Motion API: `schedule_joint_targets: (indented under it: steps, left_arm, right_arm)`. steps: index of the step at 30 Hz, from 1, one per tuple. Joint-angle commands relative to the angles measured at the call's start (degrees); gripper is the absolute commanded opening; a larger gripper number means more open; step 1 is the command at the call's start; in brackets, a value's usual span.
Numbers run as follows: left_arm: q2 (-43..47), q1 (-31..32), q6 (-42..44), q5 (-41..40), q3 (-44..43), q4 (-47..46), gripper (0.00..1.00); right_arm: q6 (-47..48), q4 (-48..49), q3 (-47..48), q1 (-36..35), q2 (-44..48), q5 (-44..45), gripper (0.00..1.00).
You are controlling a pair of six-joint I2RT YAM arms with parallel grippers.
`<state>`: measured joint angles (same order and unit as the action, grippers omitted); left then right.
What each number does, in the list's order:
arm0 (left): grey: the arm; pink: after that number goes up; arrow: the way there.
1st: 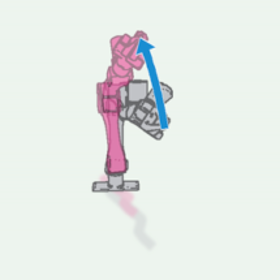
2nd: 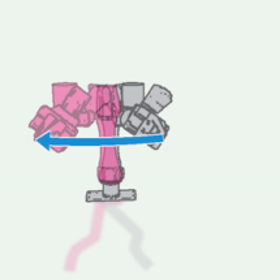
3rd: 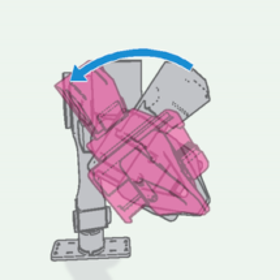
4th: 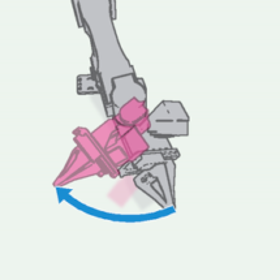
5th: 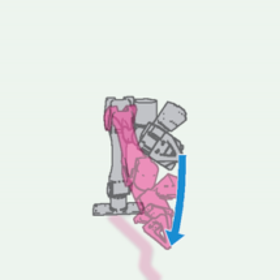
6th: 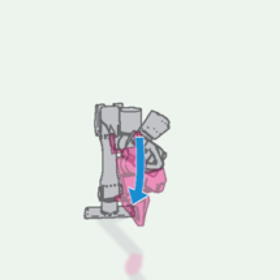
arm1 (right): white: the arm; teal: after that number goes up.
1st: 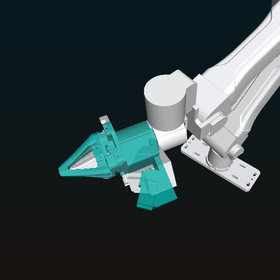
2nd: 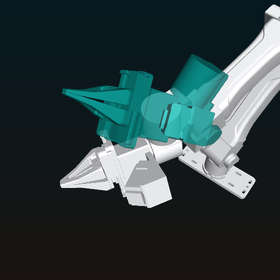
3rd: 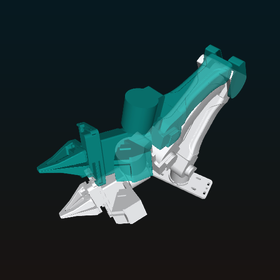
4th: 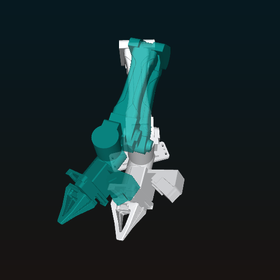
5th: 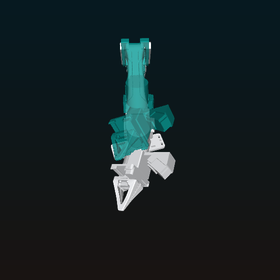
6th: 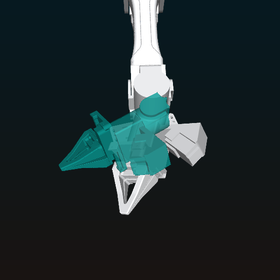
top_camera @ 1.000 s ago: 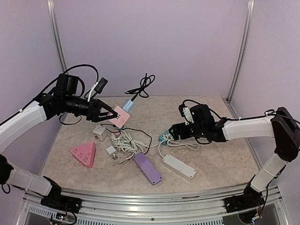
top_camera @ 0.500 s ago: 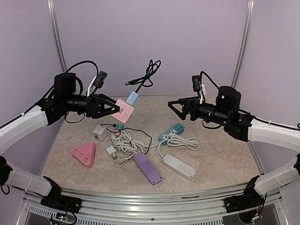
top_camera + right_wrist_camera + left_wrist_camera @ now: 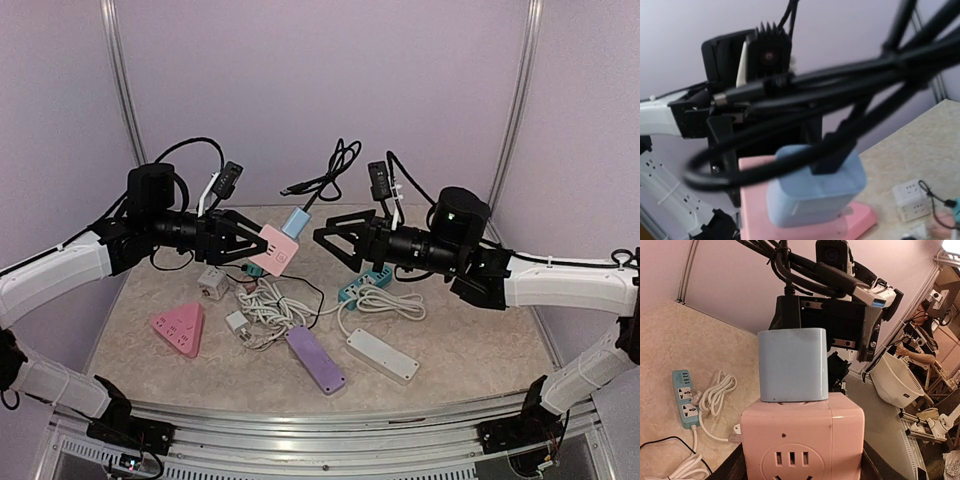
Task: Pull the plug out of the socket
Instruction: Remove the plug from the socket.
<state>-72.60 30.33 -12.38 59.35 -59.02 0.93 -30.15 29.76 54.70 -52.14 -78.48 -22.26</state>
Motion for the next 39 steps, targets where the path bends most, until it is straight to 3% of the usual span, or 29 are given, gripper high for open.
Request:
schedule_joint_targets:
  steps: [1, 14, 28, 39]
  left_arm:
    - [0.99, 0.35, 2.36, -0.33, 0.1, -1.19, 0.0]
    - [0.4, 0.44, 1.84, 1.62, 0.14, -1.1, 0.0]
    - [0.97, 0.69, 1.66, 2.69, 0.14, -1.1, 0.0]
    - [1.38, 1.14, 1.45, 3.92, 0.13, -1.34, 0.0]
  right_arm:
    - [-2.2, 4.43, 2.58, -0.84, -3.4, -0.63, 0.82]
    - [-4.44, 7.41, 5.5, -2.36, -7.67, -1.48, 0.73]
    - [-6.96, 11.53, 6.81, -2.38, -10.76, -0.63, 0.72]
    - [-9.17, 13.75, 7.63, -2.37, -12.56, -1.65, 0.61]
